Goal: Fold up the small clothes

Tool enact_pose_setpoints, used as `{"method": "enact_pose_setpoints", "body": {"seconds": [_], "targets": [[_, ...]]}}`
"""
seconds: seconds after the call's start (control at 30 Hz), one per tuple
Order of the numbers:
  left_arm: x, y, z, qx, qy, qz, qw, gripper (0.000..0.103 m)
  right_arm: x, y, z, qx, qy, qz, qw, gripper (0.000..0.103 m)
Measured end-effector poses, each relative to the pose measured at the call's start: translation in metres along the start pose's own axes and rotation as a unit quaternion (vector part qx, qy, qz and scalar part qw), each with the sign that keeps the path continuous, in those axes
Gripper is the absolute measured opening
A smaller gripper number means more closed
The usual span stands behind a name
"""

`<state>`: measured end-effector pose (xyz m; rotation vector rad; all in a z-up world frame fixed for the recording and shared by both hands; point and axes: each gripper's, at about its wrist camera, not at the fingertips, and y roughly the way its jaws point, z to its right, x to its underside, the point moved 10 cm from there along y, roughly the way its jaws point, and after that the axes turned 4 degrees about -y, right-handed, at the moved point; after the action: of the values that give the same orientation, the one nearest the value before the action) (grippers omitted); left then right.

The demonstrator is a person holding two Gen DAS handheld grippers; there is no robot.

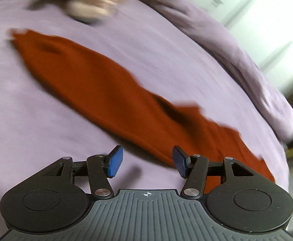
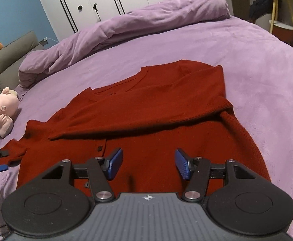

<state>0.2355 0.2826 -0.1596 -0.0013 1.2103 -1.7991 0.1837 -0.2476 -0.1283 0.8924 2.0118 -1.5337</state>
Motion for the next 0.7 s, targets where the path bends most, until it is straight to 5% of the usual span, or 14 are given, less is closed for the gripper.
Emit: {"method": "enact_pose_setpoints", "body": {"seconds": [0.17, 0.3, 0.4, 0.5, 0.7], "targets": [[-0.053, 0.001, -0.08, -0.047, -0.103, 0.059, 0.9918, 0.057, -0.003, 0.0, -0.002, -0.022, 0.042, 0.004, 0.999, 0.057], [-0.085, 0.005, -0.112, -0.039, -0.166, 0.093, 0.981, 0.05, 0.001, 0.004, -0.006, -0.023, 0.043, -0.006, 0.999, 0.052], [-0.099, 0.016, -0.127, -0.05, -0.199, 0.088, 0.9748, 0.03, 0.002, 0.006, -0.008, -0.022, 0.042, -0.011, 0.999, 0.047], [-0.106, 0.02, -0.132, -0.046, -0.195, 0.084, 0.976, 0.011, 0.004, 0.007, -0.008, -0.018, 0.043, -0.014, 0.999, 0.044], [-0.111, -0.004, -0.075, -0.022, -0.084, 0.127, 0.9882, 0.008, 0.003, 0.004, -0.004, -0.017, 0.047, -0.009, 0.999, 0.043]]}}
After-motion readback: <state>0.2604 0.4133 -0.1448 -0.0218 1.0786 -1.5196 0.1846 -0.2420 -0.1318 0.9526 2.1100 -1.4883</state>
